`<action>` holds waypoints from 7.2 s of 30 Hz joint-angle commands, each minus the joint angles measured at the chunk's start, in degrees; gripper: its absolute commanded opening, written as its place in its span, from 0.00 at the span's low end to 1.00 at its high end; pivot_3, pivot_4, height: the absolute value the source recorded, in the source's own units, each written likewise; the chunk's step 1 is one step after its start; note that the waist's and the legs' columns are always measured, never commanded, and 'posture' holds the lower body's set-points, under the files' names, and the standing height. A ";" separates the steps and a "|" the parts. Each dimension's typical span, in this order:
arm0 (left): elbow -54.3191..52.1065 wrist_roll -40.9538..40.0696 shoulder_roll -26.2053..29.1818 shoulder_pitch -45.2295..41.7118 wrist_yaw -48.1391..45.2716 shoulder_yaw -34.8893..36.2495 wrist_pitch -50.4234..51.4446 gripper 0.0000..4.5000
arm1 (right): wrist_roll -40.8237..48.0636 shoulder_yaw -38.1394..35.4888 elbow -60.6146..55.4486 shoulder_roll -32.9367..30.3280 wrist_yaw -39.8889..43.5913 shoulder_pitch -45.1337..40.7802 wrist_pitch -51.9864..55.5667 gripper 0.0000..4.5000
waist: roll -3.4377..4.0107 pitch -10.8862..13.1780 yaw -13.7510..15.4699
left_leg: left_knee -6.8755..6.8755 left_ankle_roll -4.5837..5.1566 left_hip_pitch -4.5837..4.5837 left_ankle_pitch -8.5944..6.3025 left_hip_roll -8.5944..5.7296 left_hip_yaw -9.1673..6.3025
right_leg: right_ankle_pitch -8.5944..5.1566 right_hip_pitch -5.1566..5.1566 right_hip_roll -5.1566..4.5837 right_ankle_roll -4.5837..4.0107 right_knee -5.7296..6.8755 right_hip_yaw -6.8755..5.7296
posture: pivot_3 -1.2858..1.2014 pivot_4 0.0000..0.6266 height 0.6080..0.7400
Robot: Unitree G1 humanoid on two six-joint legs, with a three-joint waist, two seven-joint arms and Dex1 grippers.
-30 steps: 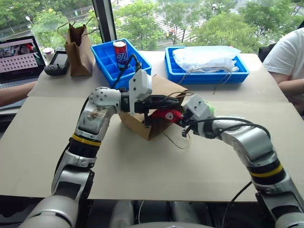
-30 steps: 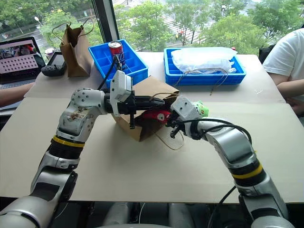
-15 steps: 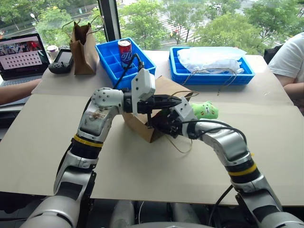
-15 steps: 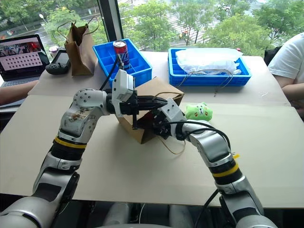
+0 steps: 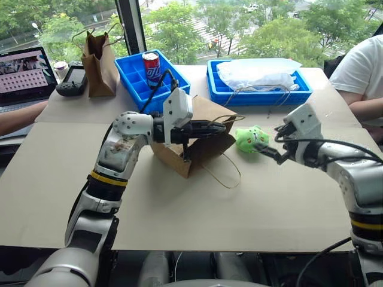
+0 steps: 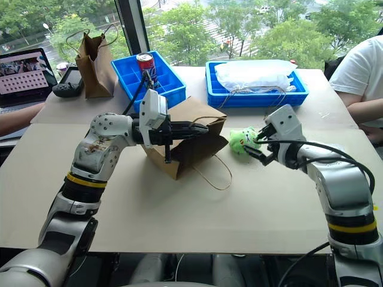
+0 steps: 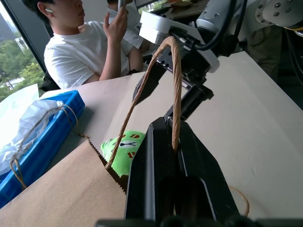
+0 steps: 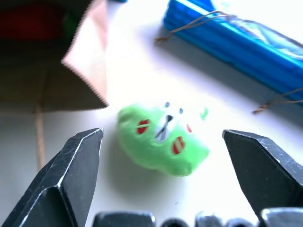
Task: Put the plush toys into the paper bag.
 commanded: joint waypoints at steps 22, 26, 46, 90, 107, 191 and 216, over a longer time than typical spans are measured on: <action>-2.71 -0.13 -0.32 0.78 1.34 -0.36 -1.41 0.00 | -0.53 -3.69 -0.71 0.57 2.99 4.17 -2.75 0.03 | 0.27 0.09 0.75 | -0.04 -0.12 -0.16 0.07 0.02 -0.03 | 0.01 -0.06 -0.09 0.03 0.07 0.00 | 0.52 0.24 0.97; -2.18 -0.19 -1.24 0.58 0.61 -1.03 -1.70 0.00 | 10.17 -6.61 -19.10 -5.20 8.51 10.46 13.59 0.01 | 0.31 0.08 0.77 | -0.05 -0.05 -0.18 0.03 0.04 -0.08 | 0.00 -0.06 -0.01 0.03 -0.03 -0.03 | 0.52 0.24 0.97; -3.50 -0.88 -1.78 -0.17 0.39 -1.34 -0.24 0.00 | 11.45 2.20 -5.97 27.13 -6.34 1.61 2.46 0.33 | 0.28 0.11 0.11 | -0.04 0.04 -0.22 0.10 -0.07 -0.19 | 0.00 -0.09 0.02 0.03 0.00 0.01 | 0.52 0.24 0.97; -1.11 -5.84 -0.76 -9.14 -1.91 4.30 2.22 0.00 | 23.91 -23.82 -32.35 -13.54 4.74 36.41 15.98 0.99 | 0.22 0.15 0.50 | -0.05 0.06 -0.21 0.09 -0.11 -0.32 | -0.05 0.05 0.02 0.14 -0.13 0.06 | 0.52 0.24 0.97; 5.13 -1.40 2.70 -4.96 -2.36 4.15 -5.15 0.00 | 38.82 -20.19 -28.54 6.51 -6.18 10.99 10.96 0.31 | 0.14 0.20 1.25 | -0.04 0.11 -0.30 0.05 -0.10 -0.32 | -0.05 0.02 0.03 0.13 -0.15 0.12 | 0.52 0.24 0.97; -16.81 -18.19 13.29 25.03 13.29 18.39 21.26 0.99 | -0.12 15.68 6.59 21.95 11.61 -9.04 -25.09 0.00 | 0.17 0.21 0.01 | -0.11 -0.05 -0.16 0.14 -0.01 -0.26 | -0.06 -0.06 -0.08 0.04 0.17 -0.03 | 0.52 0.24 0.97; -16.82 -10.05 4.25 23.94 28.99 13.12 20.88 0.66 | -1.82 15.09 6.74 26.05 10.72 -7.98 -23.61 0.00 | 0.18 0.21 0.05 | -0.11 -0.06 -0.14 0.14 -0.01 -0.27 | -0.05 -0.05 -0.10 0.03 0.21 -0.02 | 0.52 0.24 0.97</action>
